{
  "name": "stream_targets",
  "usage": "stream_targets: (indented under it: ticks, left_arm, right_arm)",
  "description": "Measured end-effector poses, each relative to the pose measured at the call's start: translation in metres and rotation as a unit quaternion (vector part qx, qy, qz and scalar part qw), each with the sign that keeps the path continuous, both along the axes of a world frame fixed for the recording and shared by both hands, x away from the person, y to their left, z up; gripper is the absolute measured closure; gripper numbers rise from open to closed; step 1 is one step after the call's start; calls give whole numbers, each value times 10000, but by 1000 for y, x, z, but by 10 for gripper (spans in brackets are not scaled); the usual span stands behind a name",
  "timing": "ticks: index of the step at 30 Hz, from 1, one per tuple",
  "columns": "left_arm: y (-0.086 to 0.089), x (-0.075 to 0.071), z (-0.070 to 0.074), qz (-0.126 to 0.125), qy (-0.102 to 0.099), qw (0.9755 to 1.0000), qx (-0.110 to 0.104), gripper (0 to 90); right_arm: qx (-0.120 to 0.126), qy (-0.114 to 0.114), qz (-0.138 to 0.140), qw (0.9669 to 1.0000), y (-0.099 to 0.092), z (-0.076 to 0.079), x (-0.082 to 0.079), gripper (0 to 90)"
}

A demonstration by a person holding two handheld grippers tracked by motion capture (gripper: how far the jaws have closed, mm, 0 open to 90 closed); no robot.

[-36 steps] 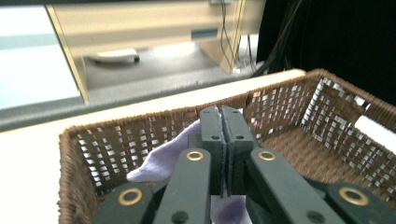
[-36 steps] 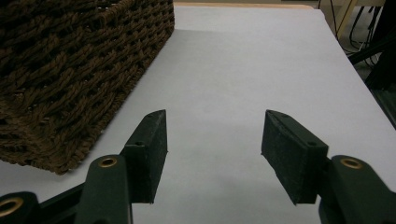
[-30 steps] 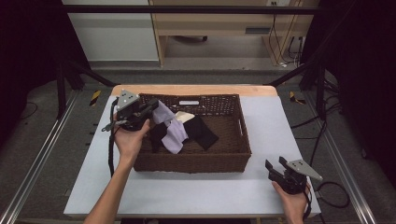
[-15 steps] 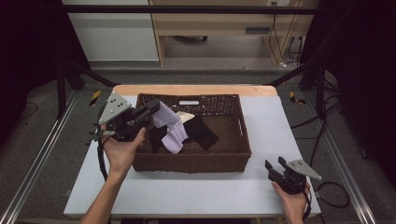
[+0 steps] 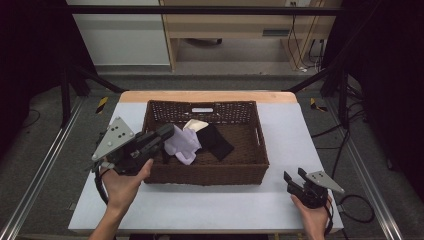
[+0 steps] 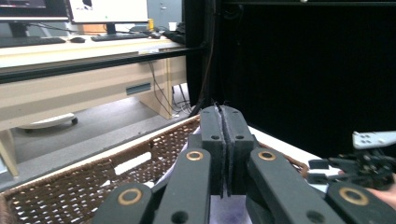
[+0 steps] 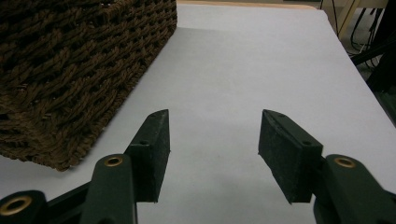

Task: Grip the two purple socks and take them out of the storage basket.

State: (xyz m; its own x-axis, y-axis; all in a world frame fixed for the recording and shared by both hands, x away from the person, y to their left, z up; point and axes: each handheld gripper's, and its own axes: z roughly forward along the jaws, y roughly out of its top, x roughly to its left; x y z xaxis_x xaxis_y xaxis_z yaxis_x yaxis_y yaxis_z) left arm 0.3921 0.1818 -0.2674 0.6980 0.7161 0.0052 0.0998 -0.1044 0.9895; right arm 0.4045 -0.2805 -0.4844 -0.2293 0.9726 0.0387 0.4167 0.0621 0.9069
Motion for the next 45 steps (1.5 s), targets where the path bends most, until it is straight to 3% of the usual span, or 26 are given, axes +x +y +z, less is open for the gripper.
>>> stream_targets:
  ticks: [9, 15, 19, 20, 22, 23, 25, 26, 28, 31, 32, 33, 34, 35, 36, 39, 42, 44, 45]
  left_arm:
    - [12, -30, -15, -219, -23, 9998, -12, 875]
    - [17, -42, -31, -307, 132, 9994, 64, 875]
    - [17, -46, -56, -351, 456, 9980, 275, 875]
    - [17, -46, -56, -351, 456, 9980, 275, 875]
    - [15, -44, -75, -413, 721, 9957, 409, 875]
    - [15, -44, -75, -413, 721, 9957, 409, 875]
    - [9, -40, -93, -410, 974, 9924, 635, 875]
    - [9, -40, -93, -410, 974, 9924, 635, 875]
    - [2, -36, -111, -452, 1215, 9882, 814, 875]
    - [-3, -32, -126, -399, 1364, 9851, 963, 874]
    - [-3, -32, -126, -399, 1364, 9851, 963, 874]
    - [-7, -28, -137, -373, 1480, 9824, 1081, 874]
    - [-7, -28, -137, -373, 1480, 9824, 1081, 874]
    - [-10, -24, -149, -303, 1551, 9792, 1275, 874]
    - [-12, -22, -155, -294, 1588, 9776, 1347, 874]
    - [-15, -17, -171, -321, 1831, 9719, 1445, 873]
    - [-18, -13, -183, -323, 1952, 9667, 1623, 870]
    - [-20, -11, -189, -344, 2027, 9646, 1654, 863]
    - [-20, -10, -191, -340, 2018, 9646, 1662, 851]
  right_arm:
    - [-5, 1, 1, 10000, 0, 0, 0, 436]
    - [-7, -2, -4, 10000, 0, 0, 0, 432]
    - [10, -8, -19, 10000, 0, 0, 0, 426]
    - [10, -8, -19, 10000, 0, 0, 0, 426]
    - [10, 3, -19, 10000, 0, 0, 0, 423]
    - [10, 10, -20, 10000, 0, 0, 0, 422]
    - [-5, 0, -22, 10000, 0, 0, 0, 419]
    - [-5, 0, -22, 10000, 0, 0, 0, 419]
    - [14, -13, -19, 10000, 0, 0, 0, 410]
    - [41, 4, -21, 10000, 0, 0, -1, 403]
    - [41, 4, -21, 10000, 0, 0, -1, 403]
    - [39, 4, -34, 10000, 0, 0, -1, 397]
    - [43, 7, -30, 10000, 0, 0, -1, 393]
    - [42, 6, -33, 10000, 0, 1, -1, 387]
    - [40, 3, -33, 10000, 0, 1, -1, 377]
    - [46, -1, -53, 10000, -1, 0, -1, 357]
    - [75, 20, -50, 10000, -1, 0, 0, 338]
    - [75, 26, -47, 10000, -1, 0, 0, 322]
    - [76, 34, -48, 10000, -2, 0, 0, 310]
